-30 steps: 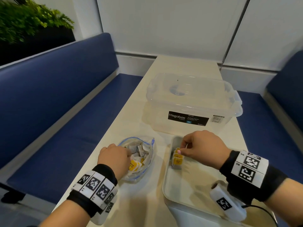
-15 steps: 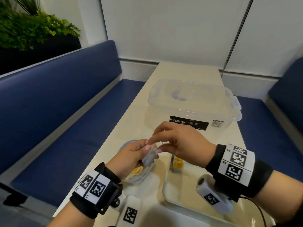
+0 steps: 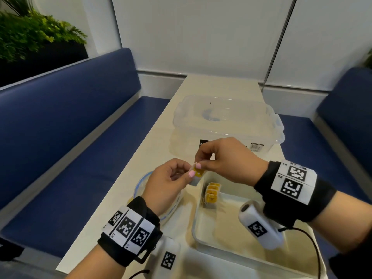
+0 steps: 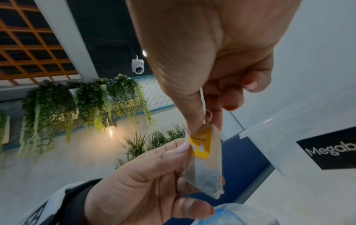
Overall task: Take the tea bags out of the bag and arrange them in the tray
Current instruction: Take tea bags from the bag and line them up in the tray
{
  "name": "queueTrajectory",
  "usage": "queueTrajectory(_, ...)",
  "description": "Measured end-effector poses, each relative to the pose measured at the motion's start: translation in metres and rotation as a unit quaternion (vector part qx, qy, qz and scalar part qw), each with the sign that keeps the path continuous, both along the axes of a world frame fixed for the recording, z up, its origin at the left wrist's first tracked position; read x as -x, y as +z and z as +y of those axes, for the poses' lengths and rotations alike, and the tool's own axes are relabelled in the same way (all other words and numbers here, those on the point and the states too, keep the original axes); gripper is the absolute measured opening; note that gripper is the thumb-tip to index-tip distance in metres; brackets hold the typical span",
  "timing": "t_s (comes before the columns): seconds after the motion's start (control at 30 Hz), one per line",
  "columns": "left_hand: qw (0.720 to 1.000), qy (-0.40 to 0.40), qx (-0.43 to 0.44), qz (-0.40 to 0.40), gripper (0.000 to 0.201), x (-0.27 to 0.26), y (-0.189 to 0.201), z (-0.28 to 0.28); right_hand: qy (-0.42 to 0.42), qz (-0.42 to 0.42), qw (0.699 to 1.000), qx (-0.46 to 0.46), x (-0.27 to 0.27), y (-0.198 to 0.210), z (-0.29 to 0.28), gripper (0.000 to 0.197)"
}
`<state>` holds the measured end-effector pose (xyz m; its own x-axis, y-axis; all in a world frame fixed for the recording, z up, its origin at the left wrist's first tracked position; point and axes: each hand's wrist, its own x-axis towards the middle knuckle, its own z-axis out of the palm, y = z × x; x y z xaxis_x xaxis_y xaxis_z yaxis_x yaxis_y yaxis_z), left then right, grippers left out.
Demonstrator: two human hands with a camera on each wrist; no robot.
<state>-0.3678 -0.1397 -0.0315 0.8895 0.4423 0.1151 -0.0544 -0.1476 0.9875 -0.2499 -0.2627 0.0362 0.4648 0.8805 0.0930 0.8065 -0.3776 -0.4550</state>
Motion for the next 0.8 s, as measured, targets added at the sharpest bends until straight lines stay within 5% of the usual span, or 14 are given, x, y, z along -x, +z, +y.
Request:
queueTrajectory(0.33, 1.000, 0.013, -0.021, -0.019, 0.021, -0.011, 0.015, -0.008, -0.028, 0.039, 0.998, -0.034, -0.004, 0.009, -0.008, 0.010)
queueTrajectory(0.57, 0.999, -0.026, 0.020, 0.011, 0.005, -0.010, 0.007, -0.009, -0.045, 0.050, 0.996, -0.058, -0.006, 0.003, -0.008, 0.002)
queueTrajectory(0.8, 0.999, 0.009, -0.039, 0.036, 0.030, 0.001, -0.009, 0.006, -0.059, 0.010, 0.998, 0.010, -0.011, 0.001, -0.011, 0.008)
